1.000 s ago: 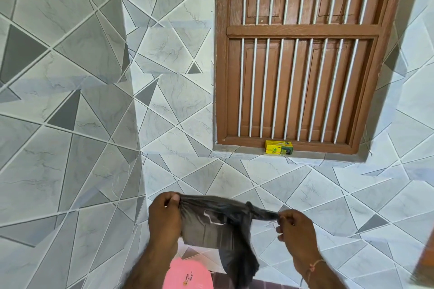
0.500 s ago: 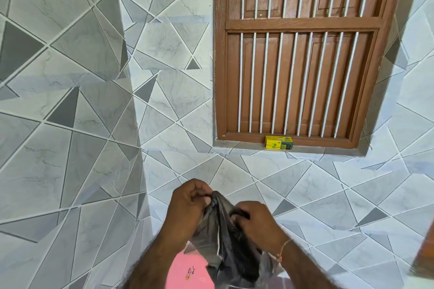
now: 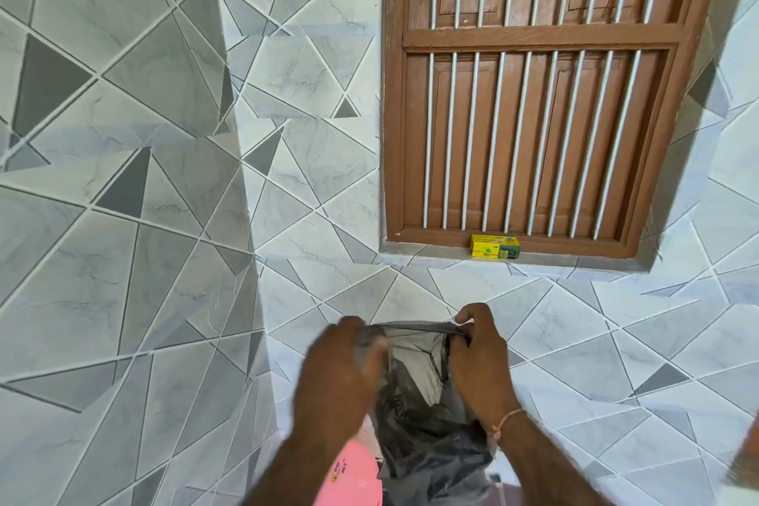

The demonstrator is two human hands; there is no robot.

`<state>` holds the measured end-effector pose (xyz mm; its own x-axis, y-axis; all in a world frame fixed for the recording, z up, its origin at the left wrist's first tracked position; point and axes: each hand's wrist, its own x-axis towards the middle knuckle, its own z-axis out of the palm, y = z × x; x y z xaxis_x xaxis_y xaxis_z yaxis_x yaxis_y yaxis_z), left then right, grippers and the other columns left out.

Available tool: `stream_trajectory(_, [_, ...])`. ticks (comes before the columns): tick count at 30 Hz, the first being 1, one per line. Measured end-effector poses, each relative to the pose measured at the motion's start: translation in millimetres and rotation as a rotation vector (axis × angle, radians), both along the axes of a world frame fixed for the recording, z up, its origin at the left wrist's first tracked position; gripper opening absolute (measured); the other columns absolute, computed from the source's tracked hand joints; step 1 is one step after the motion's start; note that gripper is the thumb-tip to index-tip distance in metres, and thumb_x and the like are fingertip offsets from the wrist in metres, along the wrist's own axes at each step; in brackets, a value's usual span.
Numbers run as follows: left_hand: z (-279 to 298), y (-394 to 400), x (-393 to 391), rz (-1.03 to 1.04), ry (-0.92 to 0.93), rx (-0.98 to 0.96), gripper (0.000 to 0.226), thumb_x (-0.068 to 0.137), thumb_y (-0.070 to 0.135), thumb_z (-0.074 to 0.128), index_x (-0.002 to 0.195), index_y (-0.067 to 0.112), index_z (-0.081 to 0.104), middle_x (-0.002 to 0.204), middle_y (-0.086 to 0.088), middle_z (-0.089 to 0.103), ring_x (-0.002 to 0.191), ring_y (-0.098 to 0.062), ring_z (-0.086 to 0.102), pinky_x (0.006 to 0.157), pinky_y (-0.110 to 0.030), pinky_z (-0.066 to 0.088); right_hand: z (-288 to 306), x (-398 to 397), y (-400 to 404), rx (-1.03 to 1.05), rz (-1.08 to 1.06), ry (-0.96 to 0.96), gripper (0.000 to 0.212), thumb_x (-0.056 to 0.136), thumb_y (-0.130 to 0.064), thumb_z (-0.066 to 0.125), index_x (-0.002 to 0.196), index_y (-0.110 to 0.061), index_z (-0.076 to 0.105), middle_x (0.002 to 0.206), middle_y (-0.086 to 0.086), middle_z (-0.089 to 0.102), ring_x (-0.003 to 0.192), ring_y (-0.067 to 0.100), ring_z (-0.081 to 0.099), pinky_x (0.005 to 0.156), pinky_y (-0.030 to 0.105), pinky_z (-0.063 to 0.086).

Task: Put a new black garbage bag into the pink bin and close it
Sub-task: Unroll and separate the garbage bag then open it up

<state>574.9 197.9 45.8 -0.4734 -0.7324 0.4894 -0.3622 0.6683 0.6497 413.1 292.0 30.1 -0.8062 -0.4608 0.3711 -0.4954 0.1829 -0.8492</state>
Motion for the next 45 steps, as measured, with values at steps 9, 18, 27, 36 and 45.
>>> stream_trajectory(9, [-56,-27,-7,0.007,-0.138,0.285,0.037,0.069,-0.006,0.054,0.070,0.031,0.060,0.081,-0.003,0.064,0.075,-0.023,0.060,0.069,-0.035,0.048,0,-46,47,-0.046,-0.342,-0.006,0.027,0.081,0.010,0.041,0.089,-0.016,0.045,0.069,0.016,0.057,0.067,0.038,0.055,0.062,0.034,0.037])
stream_trajectory(18, [-8,-15,-23,-0.125,0.149,0.245,0.048,0.083,-0.014,0.048,0.091,0.030,0.066,0.097,0.011,0.066,0.090,-0.004,0.061,0.075,-0.008,0.047,-23,-31,67,0.409,-0.100,0.539,0.050,0.070,-0.022,0.076,0.115,-0.026,0.054,0.110,0.003,0.062,0.103,0.025,0.055,0.084,0.040,0.047])
stream_trajectory(27, [20,-15,-15,-0.275,0.138,0.148,0.057,0.074,-0.020,0.043,0.068,0.031,0.067,0.081,0.020,0.070,0.084,0.006,0.063,0.076,-0.005,0.047,6,5,13,0.161,0.433,0.330,0.026,0.087,0.000,0.044,0.085,-0.026,0.044,0.072,-0.011,0.056,0.063,0.010,0.047,0.062,0.026,0.042])
stream_trajectory(36, [14,-25,20,-0.329,-0.143,-0.133,0.014,0.084,0.035,0.058,0.095,0.032,0.066,0.092,0.016,0.064,0.075,0.003,0.054,0.073,-0.022,0.045,16,-19,12,-0.023,0.176,0.370,0.044,0.078,0.017,0.040,0.078,-0.027,0.036,0.062,-0.008,0.046,0.057,0.011,0.039,0.059,0.030,0.037])
stream_trajectory(45, [0,-48,13,-0.008,-0.651,-0.508,0.020,0.079,0.028,0.058,0.096,0.022,0.067,0.090,-0.004,0.063,0.085,-0.031,0.066,0.064,-0.034,0.046,9,-40,32,0.675,0.003,0.939,0.017,0.067,-0.002,0.054,0.077,-0.013,0.063,0.085,0.006,0.058,0.053,0.033,0.058,0.040,0.035,0.042])
